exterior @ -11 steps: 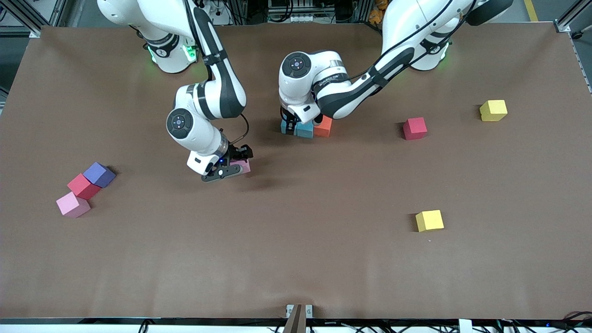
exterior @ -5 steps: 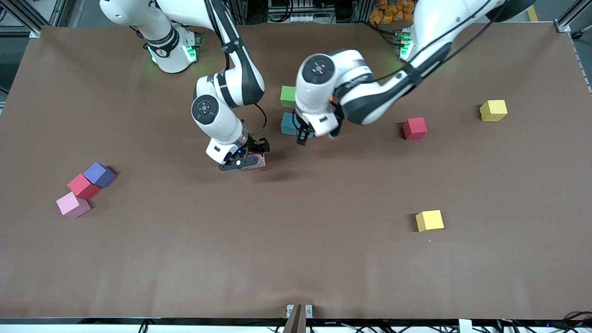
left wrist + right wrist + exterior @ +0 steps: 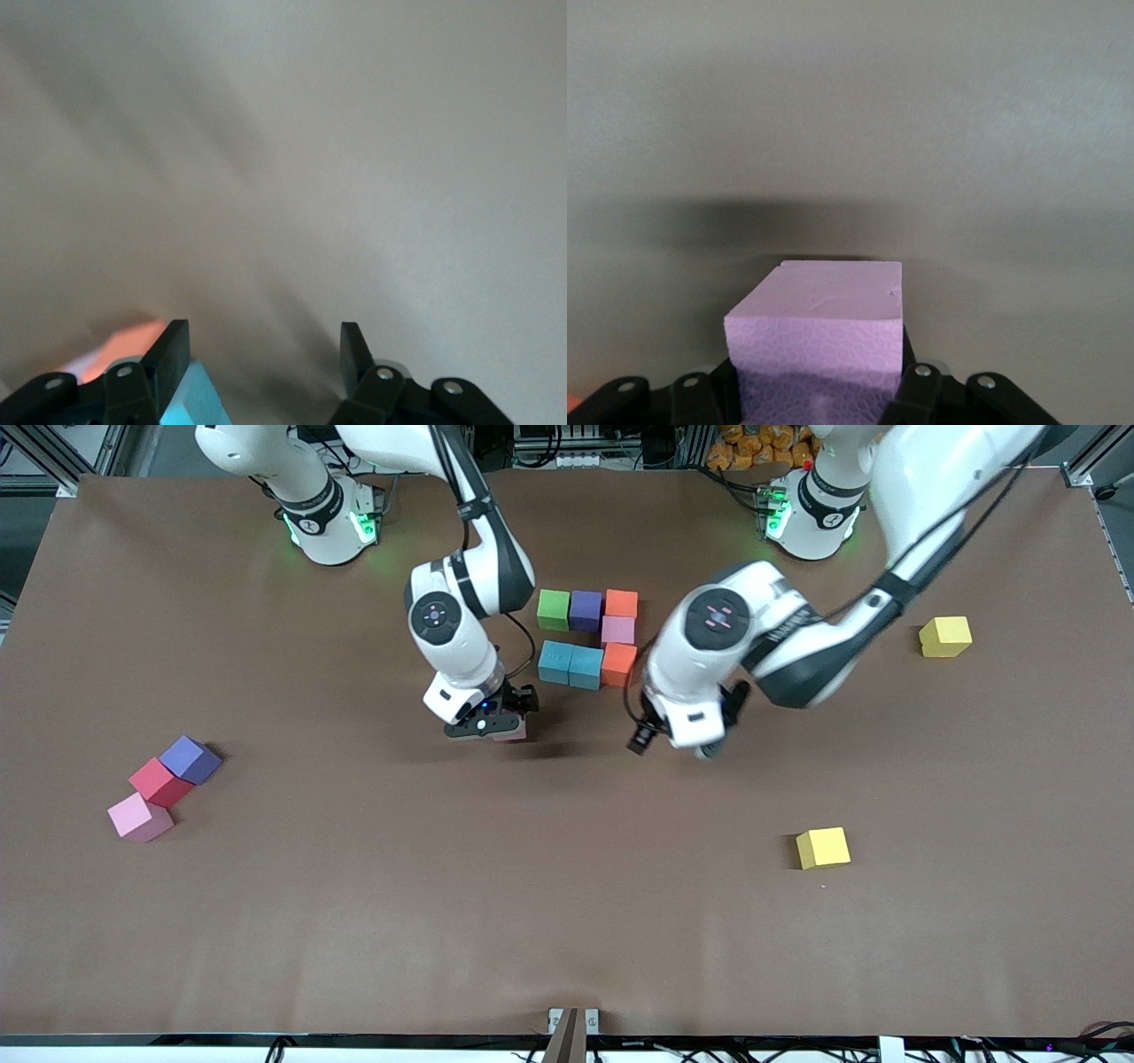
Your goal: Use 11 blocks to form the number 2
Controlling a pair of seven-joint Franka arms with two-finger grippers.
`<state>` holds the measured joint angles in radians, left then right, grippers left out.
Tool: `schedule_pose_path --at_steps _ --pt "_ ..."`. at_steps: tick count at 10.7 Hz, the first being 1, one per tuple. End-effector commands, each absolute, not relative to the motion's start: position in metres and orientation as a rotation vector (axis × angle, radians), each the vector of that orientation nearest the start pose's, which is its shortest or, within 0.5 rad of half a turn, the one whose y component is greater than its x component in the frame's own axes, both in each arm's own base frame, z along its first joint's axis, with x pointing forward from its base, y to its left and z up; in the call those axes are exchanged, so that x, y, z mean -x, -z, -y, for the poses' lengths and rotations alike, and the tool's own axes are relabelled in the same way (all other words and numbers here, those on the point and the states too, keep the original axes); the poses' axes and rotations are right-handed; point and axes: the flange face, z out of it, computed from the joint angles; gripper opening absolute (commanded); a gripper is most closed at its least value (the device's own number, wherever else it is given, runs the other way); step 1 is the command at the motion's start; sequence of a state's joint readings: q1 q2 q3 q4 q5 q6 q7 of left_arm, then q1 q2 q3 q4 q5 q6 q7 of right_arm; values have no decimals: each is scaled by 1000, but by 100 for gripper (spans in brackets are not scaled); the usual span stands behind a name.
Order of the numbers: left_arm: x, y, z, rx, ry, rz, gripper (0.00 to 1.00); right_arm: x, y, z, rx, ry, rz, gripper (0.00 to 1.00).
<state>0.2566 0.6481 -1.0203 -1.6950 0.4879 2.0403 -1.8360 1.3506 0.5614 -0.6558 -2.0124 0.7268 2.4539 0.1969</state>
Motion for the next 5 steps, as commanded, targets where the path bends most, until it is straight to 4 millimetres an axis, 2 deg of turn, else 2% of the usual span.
schedule_pose_path --at_steps 1,3,4,5 --pt "-576 -361 316 2970 -121 1202 77 -448 -209 -414 2931 -20 -133 8" --pt "-599 -362 264 3051 -103 977 77 -437 -198 -424 2913 -53 -161 7" --pt "-604 -363 249 3069 -106 857 77 -437 -198 -425 2911 -58 -165 7" --pt "-617 -367 226 3108 -81 745 77 -436 -199 -426 2903 -60 -194 7"
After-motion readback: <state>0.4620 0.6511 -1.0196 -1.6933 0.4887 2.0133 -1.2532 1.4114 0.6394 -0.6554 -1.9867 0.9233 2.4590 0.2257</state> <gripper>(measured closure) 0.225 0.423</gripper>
